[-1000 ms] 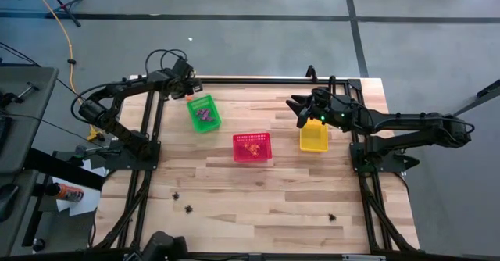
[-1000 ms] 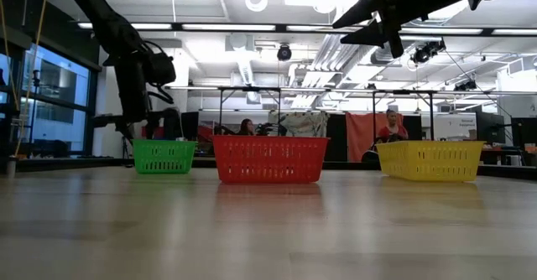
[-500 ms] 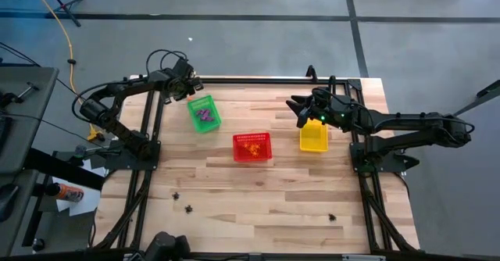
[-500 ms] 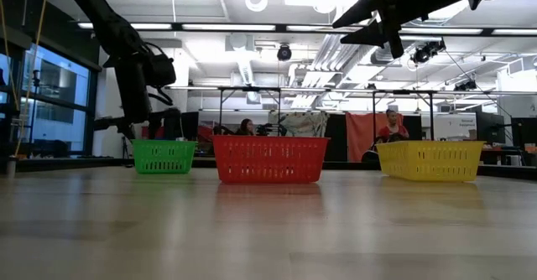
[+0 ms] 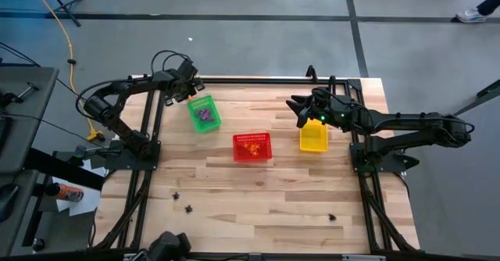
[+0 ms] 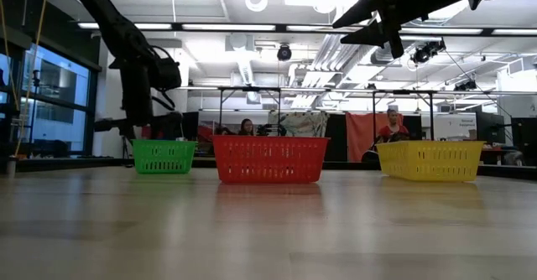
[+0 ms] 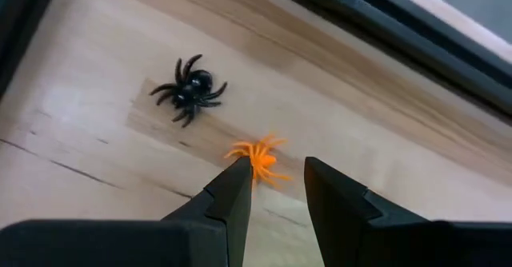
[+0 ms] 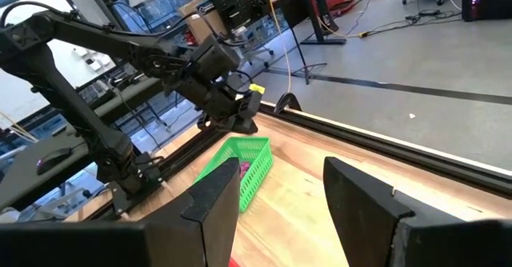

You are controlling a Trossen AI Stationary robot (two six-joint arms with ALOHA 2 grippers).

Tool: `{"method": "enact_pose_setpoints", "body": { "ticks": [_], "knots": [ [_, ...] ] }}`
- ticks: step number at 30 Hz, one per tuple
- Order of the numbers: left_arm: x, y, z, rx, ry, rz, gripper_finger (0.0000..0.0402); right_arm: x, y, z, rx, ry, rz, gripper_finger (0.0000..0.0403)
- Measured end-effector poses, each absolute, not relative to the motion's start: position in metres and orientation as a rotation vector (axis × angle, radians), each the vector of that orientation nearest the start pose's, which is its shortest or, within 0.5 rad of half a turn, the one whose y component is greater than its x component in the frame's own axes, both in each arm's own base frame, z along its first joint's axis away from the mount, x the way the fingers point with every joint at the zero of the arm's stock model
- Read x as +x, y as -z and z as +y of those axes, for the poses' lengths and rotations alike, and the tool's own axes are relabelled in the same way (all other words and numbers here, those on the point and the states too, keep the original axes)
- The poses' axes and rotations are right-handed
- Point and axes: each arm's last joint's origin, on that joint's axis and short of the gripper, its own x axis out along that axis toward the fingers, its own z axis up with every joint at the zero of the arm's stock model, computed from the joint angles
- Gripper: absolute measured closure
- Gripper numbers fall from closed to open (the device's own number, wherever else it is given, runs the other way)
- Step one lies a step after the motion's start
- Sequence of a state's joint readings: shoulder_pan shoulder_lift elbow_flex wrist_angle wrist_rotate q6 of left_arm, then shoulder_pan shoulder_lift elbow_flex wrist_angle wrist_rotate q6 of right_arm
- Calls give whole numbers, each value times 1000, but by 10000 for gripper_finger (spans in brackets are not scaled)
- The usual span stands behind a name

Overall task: Sort Halloween decoration
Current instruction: Put the orange spider toy into the red bin

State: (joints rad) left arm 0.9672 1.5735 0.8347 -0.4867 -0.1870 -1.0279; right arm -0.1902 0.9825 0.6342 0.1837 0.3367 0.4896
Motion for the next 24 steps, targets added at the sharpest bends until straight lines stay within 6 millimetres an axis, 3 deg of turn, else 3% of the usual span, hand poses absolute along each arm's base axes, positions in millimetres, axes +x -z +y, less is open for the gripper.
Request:
{"method": "enact_pose_setpoints", "body": {
  "ticks": [24],
  "knots": [
    [166, -139, 256, -1400, -1684, 885, 296, 212, -278, -50, 438, 555, 65, 226]
  ]
}}
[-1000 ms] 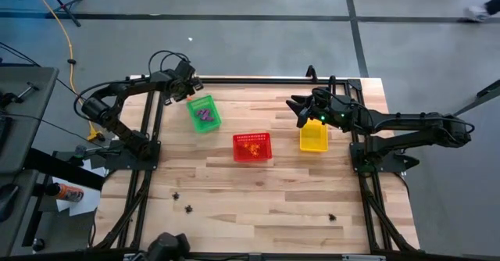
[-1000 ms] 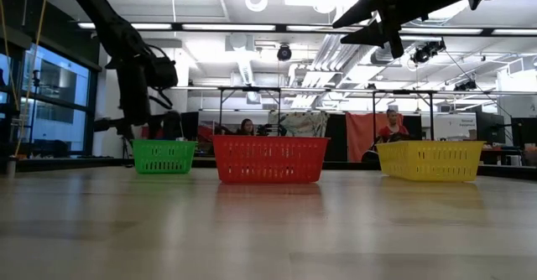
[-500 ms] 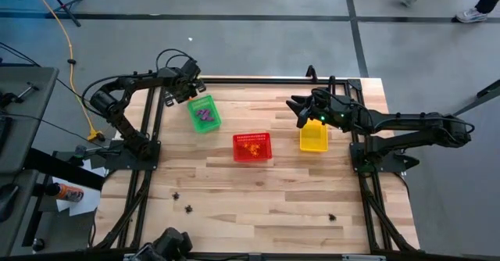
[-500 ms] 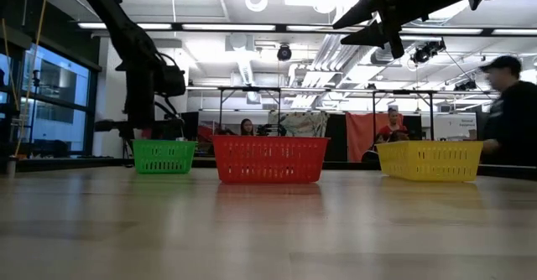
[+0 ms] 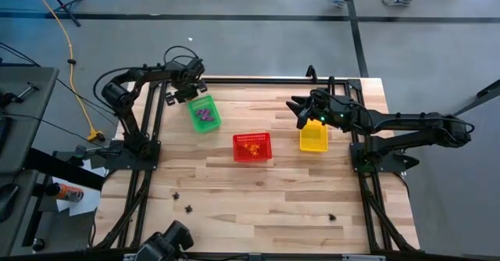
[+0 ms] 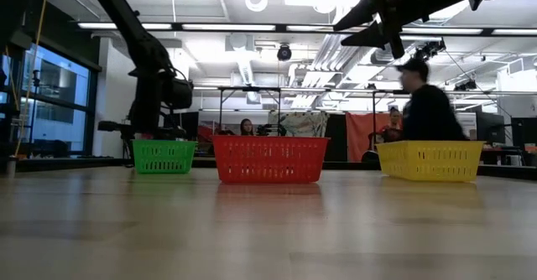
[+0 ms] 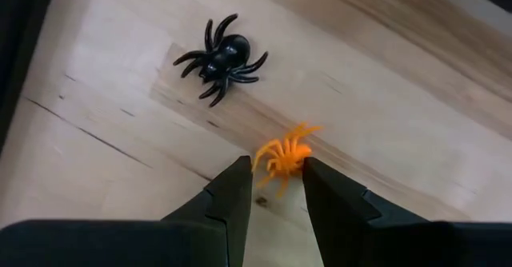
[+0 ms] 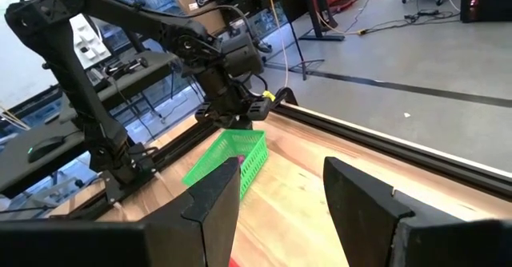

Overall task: Sort Halloween decoration
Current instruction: Put the orange spider toy into the red bin

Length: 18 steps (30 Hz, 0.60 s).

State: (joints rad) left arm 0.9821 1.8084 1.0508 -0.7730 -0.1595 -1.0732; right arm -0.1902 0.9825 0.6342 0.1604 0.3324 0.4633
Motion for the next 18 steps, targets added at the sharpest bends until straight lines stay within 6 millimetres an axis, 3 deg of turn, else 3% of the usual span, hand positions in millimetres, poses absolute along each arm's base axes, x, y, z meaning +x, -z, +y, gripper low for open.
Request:
{"method": "enact_pose_setpoints", "body": {
  "ticks": [6, 13, 18],
  "knots": [
    [166, -138, 257, -1397, -1693, 910, 303, 212, -277, -50, 436, 557, 74, 226],
    [167, -139, 257, -1407, -1652, 924, 391, 212, -277, -50, 383, 554, 92, 226],
    [167, -139, 256, -1396, -1591, 965, 398, 212, -277, -50, 381, 554, 93, 226]
  ]
}}
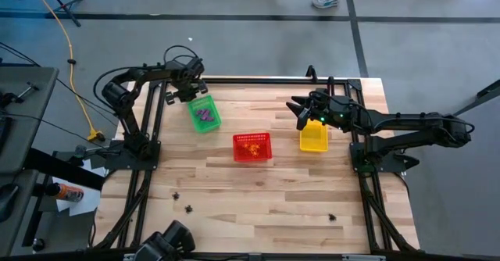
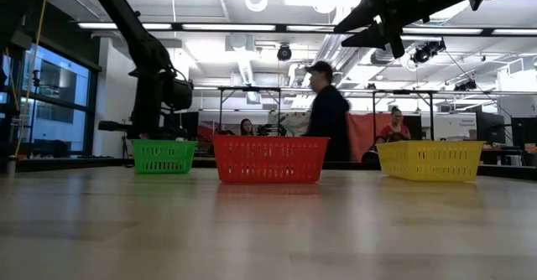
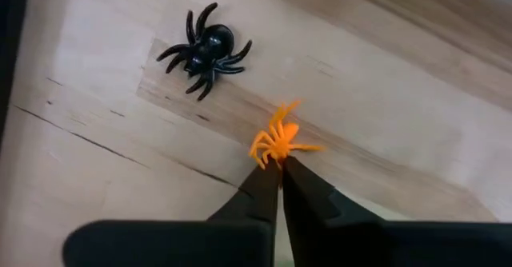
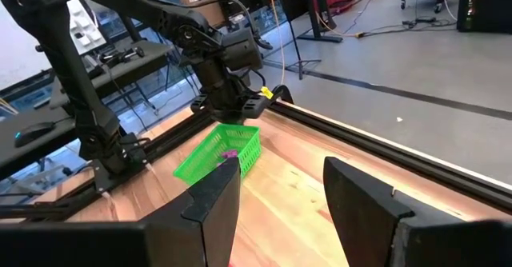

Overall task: Sort Halloween decoration
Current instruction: Put the orange spider toy into the red bin

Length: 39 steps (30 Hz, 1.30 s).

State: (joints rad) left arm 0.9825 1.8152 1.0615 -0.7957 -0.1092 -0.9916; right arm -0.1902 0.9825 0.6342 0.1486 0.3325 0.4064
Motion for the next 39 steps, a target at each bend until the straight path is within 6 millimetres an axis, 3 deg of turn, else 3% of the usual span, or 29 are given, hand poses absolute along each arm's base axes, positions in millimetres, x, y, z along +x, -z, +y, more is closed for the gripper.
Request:
{"method": "enact_pose_setpoints", "body": {
  "ticks": [6, 20, 24, 30, 39],
  "knots": [
    [164, -154, 254, -1373, -1527, 940, 401, 212, -277, -50, 350, 553, 102, 226],
    [150, -193, 253, -1307, -1553, 776, 401, 212, -277, -50, 349, 553, 104, 226],
    [155, -210, 250, -1224, -1453, 717, 401, 212, -277, -50, 339, 552, 108, 226],
    [174, -255, 216, -910, -1171, 695, 401, 212, -277, -50, 291, 548, 121, 226],
    [206, -332, 132, -538, -612, 419, 401, 212, -277, -50, 196, 538, 147, 226]
  ]
}}
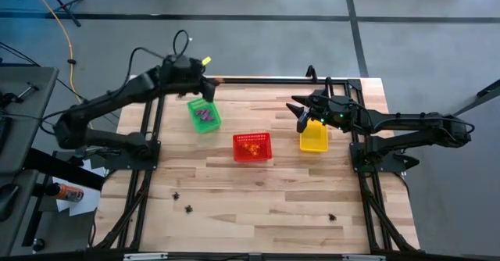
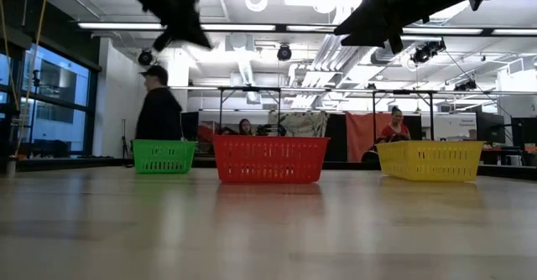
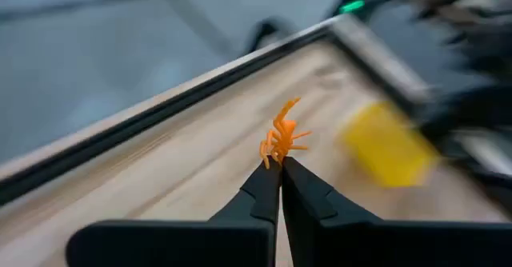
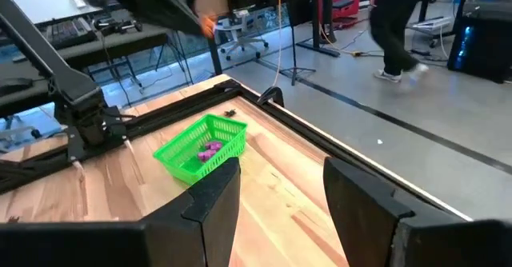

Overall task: Sort Halloween decoration
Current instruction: Put the orange spider toy into the red bin

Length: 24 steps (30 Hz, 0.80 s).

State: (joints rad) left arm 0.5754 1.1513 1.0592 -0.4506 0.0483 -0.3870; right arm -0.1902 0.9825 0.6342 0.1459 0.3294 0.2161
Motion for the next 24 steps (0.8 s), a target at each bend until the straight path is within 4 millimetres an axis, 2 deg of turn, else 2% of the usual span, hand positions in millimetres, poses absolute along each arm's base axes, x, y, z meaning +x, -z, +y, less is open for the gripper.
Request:
{"method": "enact_pose_setpoints", "body": {
  "ticks": [4, 8, 13, 17, 20, 24],
  "knots": [
    [215, -355, 94, -458, -456, 284, 401, 212, -278, -49, 259, 504, 127, 226],
    [222, -360, 64, -388, -370, 227, 401, 214, -282, -47, 351, 415, 69, 226],
    [224, -318, 38, -417, -263, 81, 401, 216, -291, -43, 394, 258, -3, 226],
    [214, -282, 26, -461, -143, -54, 401, 218, -298, -35, 393, 105, -44, 226],
    [206, -275, 23, -443, -62, -123, 401, 219, -303, -25, 382, 24, -81, 226],
    [204, -273, 19, -329, 59, -86, 401, 220, -306, -11, 333, -40, -94, 226]
  ]
}}
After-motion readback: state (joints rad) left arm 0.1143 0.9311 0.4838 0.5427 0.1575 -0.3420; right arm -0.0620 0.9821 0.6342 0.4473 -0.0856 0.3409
